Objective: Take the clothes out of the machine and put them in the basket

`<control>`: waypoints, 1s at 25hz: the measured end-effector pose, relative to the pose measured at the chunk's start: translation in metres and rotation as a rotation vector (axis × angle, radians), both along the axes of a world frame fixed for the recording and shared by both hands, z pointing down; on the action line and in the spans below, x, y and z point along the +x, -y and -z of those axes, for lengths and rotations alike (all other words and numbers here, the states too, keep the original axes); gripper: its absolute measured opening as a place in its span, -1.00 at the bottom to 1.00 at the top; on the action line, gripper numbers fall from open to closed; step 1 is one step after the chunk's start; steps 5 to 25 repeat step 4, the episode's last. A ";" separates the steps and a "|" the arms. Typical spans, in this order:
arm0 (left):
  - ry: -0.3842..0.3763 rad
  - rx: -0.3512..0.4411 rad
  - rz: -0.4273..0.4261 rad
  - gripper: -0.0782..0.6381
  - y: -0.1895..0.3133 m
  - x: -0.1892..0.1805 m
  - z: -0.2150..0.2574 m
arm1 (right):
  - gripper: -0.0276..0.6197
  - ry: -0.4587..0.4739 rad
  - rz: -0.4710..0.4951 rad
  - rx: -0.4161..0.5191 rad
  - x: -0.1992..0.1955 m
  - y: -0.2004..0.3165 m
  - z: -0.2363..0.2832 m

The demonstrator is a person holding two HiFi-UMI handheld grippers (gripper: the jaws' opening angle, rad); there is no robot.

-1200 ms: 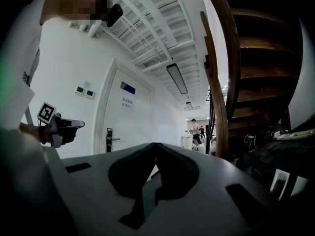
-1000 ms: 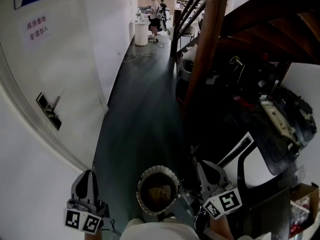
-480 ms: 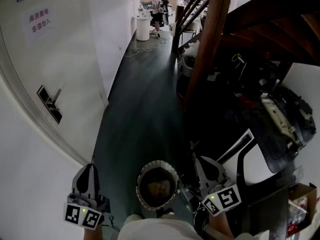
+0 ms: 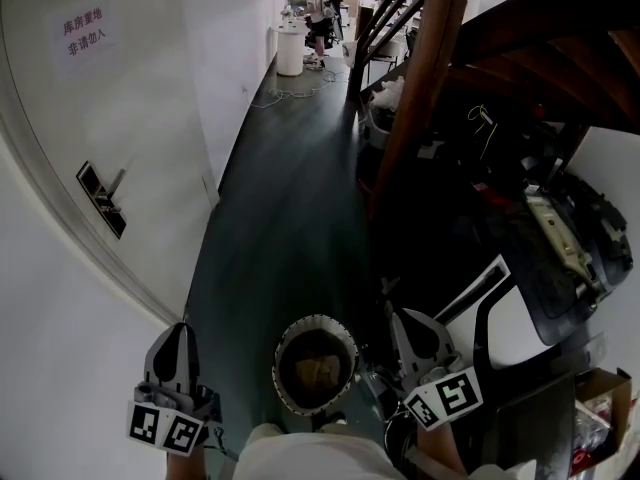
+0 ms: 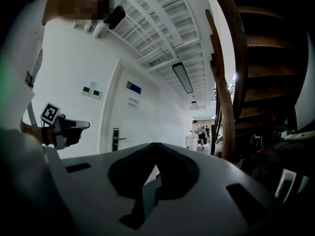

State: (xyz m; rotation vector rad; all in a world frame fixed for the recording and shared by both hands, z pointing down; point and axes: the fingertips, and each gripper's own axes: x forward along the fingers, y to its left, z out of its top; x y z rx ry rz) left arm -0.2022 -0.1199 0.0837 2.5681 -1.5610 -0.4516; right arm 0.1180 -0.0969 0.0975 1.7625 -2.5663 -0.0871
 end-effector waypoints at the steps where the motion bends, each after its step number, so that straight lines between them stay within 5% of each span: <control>1: 0.000 -0.001 0.000 -0.75 0.000 0.000 -0.001 | -0.87 0.000 -0.001 -0.001 0.000 -0.001 -0.001; 25: -0.002 -0.001 -0.003 -0.74 0.000 0.002 -0.002 | -0.87 0.002 -0.004 -0.003 0.001 -0.002 -0.003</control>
